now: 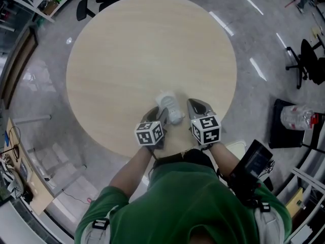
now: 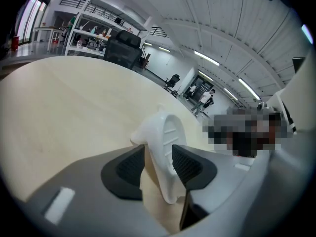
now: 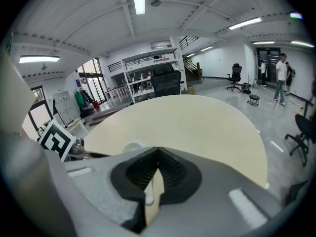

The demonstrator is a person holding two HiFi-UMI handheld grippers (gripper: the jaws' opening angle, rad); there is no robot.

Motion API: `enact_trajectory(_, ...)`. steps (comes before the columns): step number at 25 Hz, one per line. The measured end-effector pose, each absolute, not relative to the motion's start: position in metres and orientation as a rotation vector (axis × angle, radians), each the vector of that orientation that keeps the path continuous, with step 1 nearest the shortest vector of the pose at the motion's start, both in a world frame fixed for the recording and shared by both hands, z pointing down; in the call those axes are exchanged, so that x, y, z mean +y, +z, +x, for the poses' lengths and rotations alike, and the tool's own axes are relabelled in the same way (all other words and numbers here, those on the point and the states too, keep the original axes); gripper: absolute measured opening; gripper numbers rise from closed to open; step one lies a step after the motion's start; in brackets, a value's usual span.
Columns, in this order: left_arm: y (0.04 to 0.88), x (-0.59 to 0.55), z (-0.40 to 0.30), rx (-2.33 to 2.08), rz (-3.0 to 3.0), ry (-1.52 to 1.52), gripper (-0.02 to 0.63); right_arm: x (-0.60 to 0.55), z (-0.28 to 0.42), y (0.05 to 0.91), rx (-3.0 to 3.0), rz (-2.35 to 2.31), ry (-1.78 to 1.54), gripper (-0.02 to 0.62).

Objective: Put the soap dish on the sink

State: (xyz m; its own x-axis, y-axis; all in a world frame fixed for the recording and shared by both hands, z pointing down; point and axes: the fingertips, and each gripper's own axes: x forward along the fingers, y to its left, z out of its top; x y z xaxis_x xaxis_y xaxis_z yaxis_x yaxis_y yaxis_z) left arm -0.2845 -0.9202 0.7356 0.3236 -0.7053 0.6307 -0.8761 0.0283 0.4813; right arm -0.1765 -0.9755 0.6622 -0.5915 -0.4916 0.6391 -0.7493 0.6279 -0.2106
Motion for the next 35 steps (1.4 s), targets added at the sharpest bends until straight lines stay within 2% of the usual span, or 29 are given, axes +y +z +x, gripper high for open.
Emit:
enact_trajectory(3,0.728,-0.917,-0.290,-1.458,1.734,0.244,0.184,-0.973,-0.180,0.658,-2.324,0.965,0.625,0.002)
enact_trajectory(6,0.715,-0.912,-0.296,-1.524,1.764,0.258,0.146,-0.968,-0.184,0.652,-2.338,0.947,0.606,0.002)
enact_trajectory(12,0.673,-0.906,-0.303,-1.712,1.831,0.210,0.006,-0.957,-0.187,0.640,-2.383,0.905,0.570,0.002)
enact_trajectory(22,0.608,-0.874,-0.267,-1.814,1.894,0.062,0.006,-0.920,-0.166,0.596,-2.507,0.894,0.542,0.002)
enact_trajectory(35,0.543,-0.811,-0.181,-1.955,1.999,-0.035,0.006,-0.854,-0.095,0.541,-2.663,0.866,0.423,0.002)
